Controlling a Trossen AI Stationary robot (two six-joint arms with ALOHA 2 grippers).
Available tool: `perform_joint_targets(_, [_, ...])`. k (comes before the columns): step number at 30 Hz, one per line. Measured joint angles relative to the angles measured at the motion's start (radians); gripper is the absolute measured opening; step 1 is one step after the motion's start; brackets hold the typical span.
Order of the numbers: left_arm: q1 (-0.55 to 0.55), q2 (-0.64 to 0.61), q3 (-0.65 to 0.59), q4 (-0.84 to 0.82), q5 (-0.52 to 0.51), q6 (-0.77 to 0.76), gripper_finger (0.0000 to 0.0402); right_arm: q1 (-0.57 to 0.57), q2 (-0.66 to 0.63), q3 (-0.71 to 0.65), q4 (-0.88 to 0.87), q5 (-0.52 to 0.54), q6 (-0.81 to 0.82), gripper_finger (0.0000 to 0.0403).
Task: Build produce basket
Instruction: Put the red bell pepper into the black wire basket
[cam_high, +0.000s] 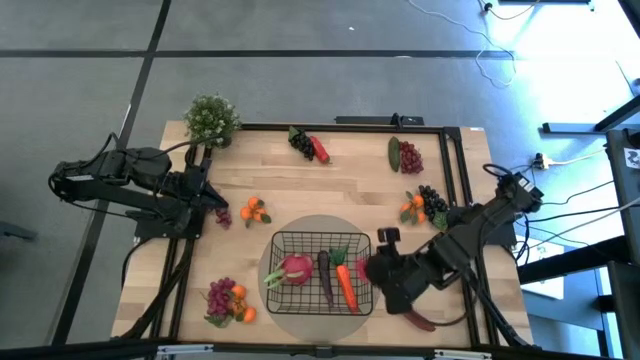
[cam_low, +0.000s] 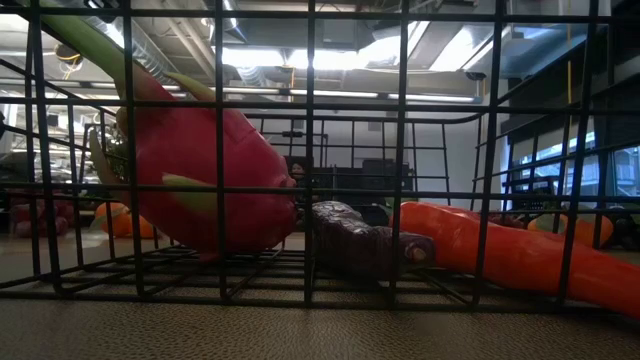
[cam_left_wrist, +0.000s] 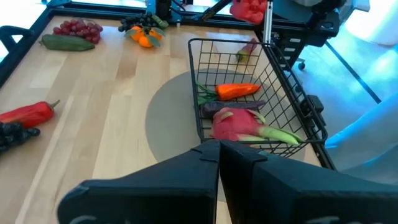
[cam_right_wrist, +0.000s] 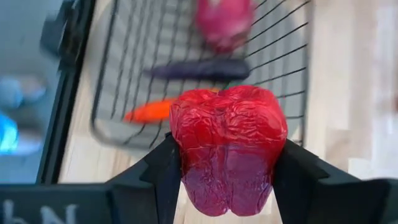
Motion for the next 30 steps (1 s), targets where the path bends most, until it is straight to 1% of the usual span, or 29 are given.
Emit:
perform_joint_targets(3, [0.000,0.000,0.000,0.000,0.000,0.000,0.0000,-0.035,0.000,0.008,0.030,0.024,0.026,0.0180])
perform_joint_targets(7, [0.000,0.001,0.000,-0.016,0.000,0.004,0.0000,-0.083,0.000,-0.008,0.087,0.026,0.060,0.0179])
perform_joint_targets(10, [0.000,0.001,0.000,-0.026,-0.016,0.004,0.0000,-0.126,0.000,-0.025,0.166,0.020,0.116,0.0178])
perform_joint_targets(13, [0.000,0.001,0.000,-0.026,-0.025,0.004,0.0000,-0.174,0.000,-0.025,0.227,-0.020,0.160,0.0177])
perform_joint_targets(16, [0.000,0.001,0.000,-0.038,-0.042,0.005,0.0000,-0.212,0.000,-0.026,0.229,-0.053,0.163,0.0177])
perform_joint_targets(19, [0.000,0.001,0.000,-0.061,-0.050,0.005,0.0000,-0.239,0.003,-0.028,0.229,-0.065,0.151,0.0177])
perform_joint_targets(22, [0.000,0.001,0.000,-0.065,-0.057,0.005,0.0000,-0.275,0.012,-0.030,0.221,-0.088,0.105,0.0177])
perform_joint_targets(28, [0.000,0.002,0.000,-0.065,-0.057,0.002,0.0000,-0.364,0.016,-0.030,0.234,-0.210,0.099,0.0175])
perform_joint_targets(30, [0.000,0.001,0.000,-0.067,-0.057,0.002,0.0000,-0.382,0.016,-0.030,0.233,-0.233,0.105,0.0175])
